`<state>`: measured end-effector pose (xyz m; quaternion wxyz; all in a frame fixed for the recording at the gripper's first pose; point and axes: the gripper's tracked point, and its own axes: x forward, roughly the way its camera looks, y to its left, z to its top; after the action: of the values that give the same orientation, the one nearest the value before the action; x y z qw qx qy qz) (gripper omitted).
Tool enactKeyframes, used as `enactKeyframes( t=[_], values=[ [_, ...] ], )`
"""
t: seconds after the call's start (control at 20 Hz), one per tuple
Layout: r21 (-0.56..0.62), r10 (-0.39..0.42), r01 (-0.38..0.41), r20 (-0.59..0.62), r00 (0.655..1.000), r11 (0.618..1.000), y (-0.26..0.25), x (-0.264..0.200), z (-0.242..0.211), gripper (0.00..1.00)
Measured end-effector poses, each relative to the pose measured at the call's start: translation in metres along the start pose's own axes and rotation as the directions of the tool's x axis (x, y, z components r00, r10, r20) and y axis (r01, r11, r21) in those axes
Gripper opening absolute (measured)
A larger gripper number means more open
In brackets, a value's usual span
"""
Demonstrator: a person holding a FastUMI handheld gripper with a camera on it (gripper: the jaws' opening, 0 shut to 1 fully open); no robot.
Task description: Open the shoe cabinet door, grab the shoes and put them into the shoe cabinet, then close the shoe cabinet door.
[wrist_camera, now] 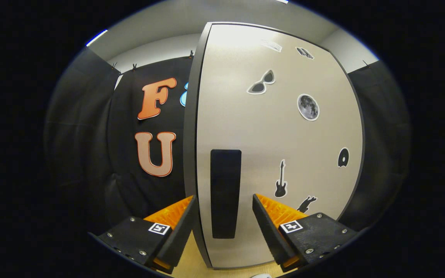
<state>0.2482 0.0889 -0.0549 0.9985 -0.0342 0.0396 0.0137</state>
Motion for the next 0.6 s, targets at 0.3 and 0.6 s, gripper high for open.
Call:
enactKeyframes(
  t=[0.3, 0.6],
  values=[
    [0.002, 0.003, -0.003, -0.011, 1.000, 1.000, 0.0006, 0.0026, -0.0016, 0.53],
    [0.029, 0.023, -0.023, -0.017, 1.000, 0.999, 0.0005, -0.0001, -0.0017, 0.36]
  ],
)
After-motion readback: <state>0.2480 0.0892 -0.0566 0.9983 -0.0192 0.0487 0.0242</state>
